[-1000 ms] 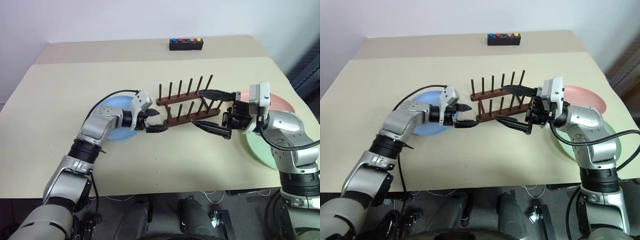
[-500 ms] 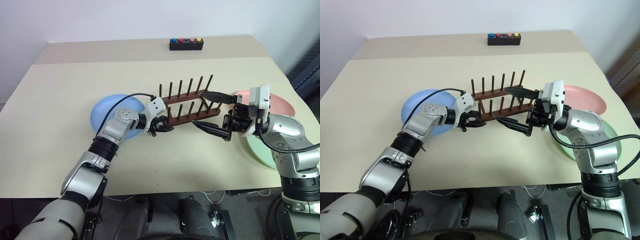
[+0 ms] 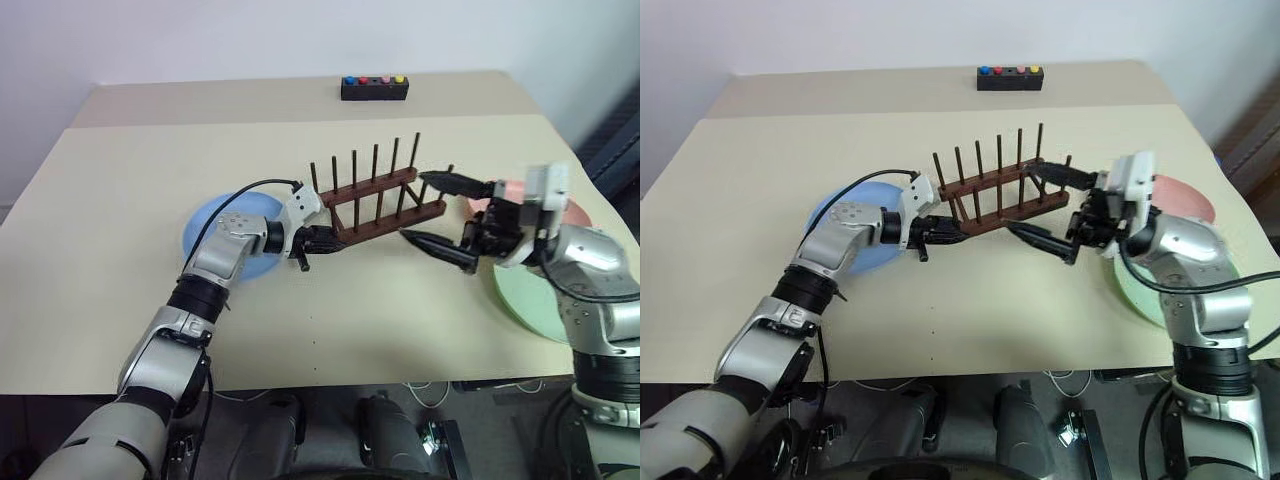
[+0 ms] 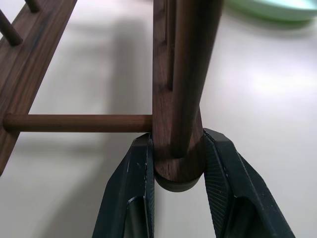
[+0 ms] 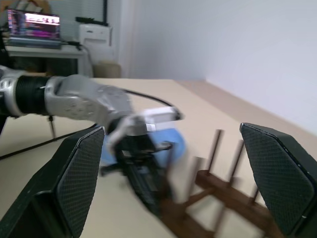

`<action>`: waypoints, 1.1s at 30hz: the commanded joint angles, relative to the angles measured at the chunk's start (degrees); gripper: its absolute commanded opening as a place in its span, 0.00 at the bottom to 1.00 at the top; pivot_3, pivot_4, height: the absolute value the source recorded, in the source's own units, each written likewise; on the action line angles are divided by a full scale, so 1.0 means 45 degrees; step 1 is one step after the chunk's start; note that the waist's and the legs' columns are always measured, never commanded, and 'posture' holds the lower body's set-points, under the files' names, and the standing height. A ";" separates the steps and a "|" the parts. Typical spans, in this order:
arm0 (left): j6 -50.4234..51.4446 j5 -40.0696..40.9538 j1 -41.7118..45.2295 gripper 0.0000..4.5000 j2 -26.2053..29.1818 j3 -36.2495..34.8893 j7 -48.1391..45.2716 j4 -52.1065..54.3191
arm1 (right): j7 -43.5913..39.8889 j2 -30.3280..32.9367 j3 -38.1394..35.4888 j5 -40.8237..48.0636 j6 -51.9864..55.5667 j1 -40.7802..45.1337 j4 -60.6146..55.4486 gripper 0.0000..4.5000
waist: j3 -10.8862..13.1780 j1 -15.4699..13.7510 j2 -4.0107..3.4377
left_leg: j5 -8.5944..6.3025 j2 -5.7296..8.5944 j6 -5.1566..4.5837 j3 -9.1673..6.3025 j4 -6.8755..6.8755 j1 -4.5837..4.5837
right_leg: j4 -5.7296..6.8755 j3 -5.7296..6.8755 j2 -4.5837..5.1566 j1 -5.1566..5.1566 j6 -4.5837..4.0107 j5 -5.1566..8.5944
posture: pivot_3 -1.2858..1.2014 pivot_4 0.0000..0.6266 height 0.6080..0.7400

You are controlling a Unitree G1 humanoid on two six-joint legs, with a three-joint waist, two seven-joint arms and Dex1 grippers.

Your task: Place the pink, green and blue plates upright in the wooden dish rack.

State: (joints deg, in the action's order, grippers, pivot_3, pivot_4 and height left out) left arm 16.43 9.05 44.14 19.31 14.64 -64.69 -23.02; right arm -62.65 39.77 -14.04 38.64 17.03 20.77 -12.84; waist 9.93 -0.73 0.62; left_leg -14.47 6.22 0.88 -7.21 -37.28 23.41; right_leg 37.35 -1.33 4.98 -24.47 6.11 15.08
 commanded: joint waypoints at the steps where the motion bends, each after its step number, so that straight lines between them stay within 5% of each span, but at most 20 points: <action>1: -0.0751 -0.0109 -0.0186 0.16 0.0518 0.0251 -0.0778 0.1055 | -0.0389 0.0664 -0.0950 0.0544 0.0154 -0.0389 -0.0198 1.00 | -0.0001 -0.0001 0.0000 | 0.0000 -0.0002 0.0000 0.0000 0.0000 -0.0001 | -0.0001 0.0000 -0.0001 0.0002 0.0000 0.0000 | 0.52 0.24 1.00; 14: -0.0808 -0.0993 -0.0176 0.16 0.0090 0.0996 -0.0691 0.0035 | -0.0062 0.0978 -0.1358 0.1080 0.0567 -0.1368 -0.1115 1.00 | -0.0001 -0.0004 0.0001 | -0.0001 -0.0003 -0.0003 0.0004 -0.0004 -0.0002 | 0.0003 -0.0002 -0.0003 0.0005 0.0000 0.0000 | 0.52 0.24 1.00; 22: -0.0444 -0.0984 0.0061 0.99 -0.0093 0.0451 0.0027 -0.0006 | 0.0090 0.0906 -0.1179 0.1042 0.0508 -0.1273 -0.1114 1.00 | -0.0001 0.0009 0.0001 | -0.0003 -0.0003 -0.0006 0.0004 -0.0009 -0.0002 | 0.0005 -0.0002 -0.0004 0.0006 0.0001 0.0000 | 0.52 0.24 1.00; 28: 0.2375 0.0639 0.0112 0.99 0.1158 -0.0531 -0.0747 0.2883 | -0.0190 0.1093 -0.0941 0.1426 0.1279 -0.1388 -0.0870 1.00 | -0.0001 0.0035 0.0001 | -0.0003 -0.0007 -0.0006 0.0003 -0.0007 -0.0002 | 0.0007 -0.0002 -0.0006 0.0004 0.0001 0.0000 | 0.52 0.24 1.00; 31: 0.4034 0.1481 0.0200 0.81 0.1914 -0.1222 -0.0697 0.4373 | -0.0320 0.1050 -0.0748 0.1665 0.1852 -0.1353 -0.0700 1.00 | -0.0001 0.0037 0.0001 | -0.0003 -0.0009 -0.0007 0.0001 -0.0007 -0.0002 | 0.0008 -0.0002 -0.0007 0.0004 0.0001 0.0000 | 0.52 0.24 1.00; 33: 0.4684 0.1969 0.0153 0.57 0.2277 -0.1673 -0.0587 0.4926 | -0.0626 0.1026 -0.0728 0.1944 0.2045 -0.1293 -0.0703 0.79 | -0.0001 0.0029 0.0001 | -0.0003 -0.0009 -0.0006 0.0002 -0.0011 -0.0003 | 0.0009 -0.0003 -0.0007 0.0004 0.0001 0.0000 | 0.52 0.24 1.00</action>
State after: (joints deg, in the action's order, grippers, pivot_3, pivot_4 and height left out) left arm 34.90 15.18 43.82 28.71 9.64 -67.41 -3.97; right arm -64.47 43.94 -16.49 45.48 25.93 14.32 -15.32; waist 9.92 -0.60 0.63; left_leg -14.48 6.18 0.86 -7.21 -37.33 23.40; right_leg 37.39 -1.34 4.95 -24.45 6.12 15.08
